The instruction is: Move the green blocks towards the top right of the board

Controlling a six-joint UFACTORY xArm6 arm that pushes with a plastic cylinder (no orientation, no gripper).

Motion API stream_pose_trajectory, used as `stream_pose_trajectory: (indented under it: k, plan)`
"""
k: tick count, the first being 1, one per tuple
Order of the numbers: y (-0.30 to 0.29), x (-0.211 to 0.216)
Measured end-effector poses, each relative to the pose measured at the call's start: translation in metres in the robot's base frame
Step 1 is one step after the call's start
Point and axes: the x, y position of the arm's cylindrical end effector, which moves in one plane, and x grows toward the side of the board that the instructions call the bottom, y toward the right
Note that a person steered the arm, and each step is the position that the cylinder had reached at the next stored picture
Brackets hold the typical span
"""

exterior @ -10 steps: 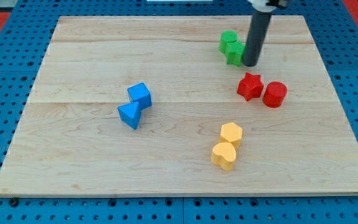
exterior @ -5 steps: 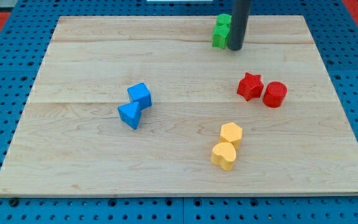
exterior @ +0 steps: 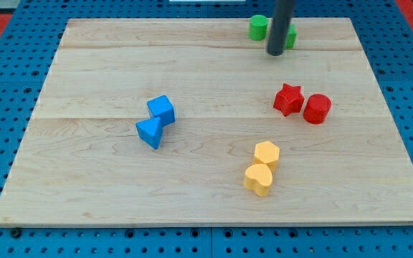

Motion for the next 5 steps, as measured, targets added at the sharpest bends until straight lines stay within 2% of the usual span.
stream_pose_trajectory:
  k: [1,3,4,5]
  plan:
    - [-0.054,-0.025]
    - [-0.051,-0.082]
    - [0.012,-0.074]
    - [-0.016,-0.045]
